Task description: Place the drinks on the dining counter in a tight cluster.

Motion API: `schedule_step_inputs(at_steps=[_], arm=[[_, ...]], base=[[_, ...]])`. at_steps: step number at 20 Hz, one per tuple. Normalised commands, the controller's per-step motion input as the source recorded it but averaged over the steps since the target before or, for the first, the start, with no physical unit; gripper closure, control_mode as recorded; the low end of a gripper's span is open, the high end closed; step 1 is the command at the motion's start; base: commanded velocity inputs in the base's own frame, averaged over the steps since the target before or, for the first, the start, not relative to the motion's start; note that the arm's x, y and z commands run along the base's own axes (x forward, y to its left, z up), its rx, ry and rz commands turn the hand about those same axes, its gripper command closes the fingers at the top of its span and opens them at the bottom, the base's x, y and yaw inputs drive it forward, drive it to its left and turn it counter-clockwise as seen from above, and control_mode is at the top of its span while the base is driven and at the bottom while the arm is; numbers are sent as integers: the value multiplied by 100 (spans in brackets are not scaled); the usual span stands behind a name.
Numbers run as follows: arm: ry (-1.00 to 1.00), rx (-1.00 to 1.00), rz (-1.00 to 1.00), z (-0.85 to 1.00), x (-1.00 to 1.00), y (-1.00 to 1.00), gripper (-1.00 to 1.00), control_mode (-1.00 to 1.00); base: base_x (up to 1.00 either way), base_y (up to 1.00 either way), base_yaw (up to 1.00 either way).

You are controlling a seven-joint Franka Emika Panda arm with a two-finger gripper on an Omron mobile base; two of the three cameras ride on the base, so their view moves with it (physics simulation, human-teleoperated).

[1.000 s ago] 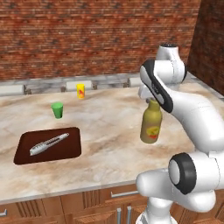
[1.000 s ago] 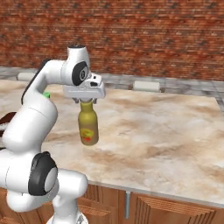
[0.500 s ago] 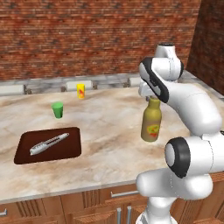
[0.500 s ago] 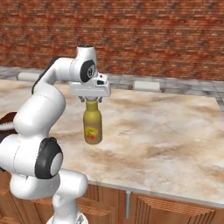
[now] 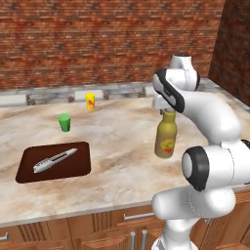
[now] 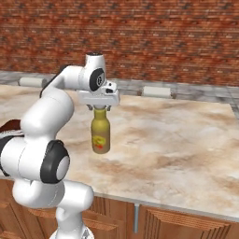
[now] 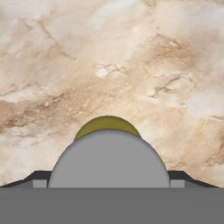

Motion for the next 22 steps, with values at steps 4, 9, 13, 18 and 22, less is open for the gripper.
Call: schedule_step_inputs(at_steps=[4,9,13,18,22], arm=[[0,2,0,-53,18,0,100,-100],[0,0,0,-25,3,0,100,-100],[0,0,0,-2,0,0,100,-100],[0,0,0,-35,1,0,100,-100],[0,0,0,-15,0,0,100,-100]], base=[[0,0,0],[0,0,0],[0,0,0],[0,0,0],[0,0,0]])
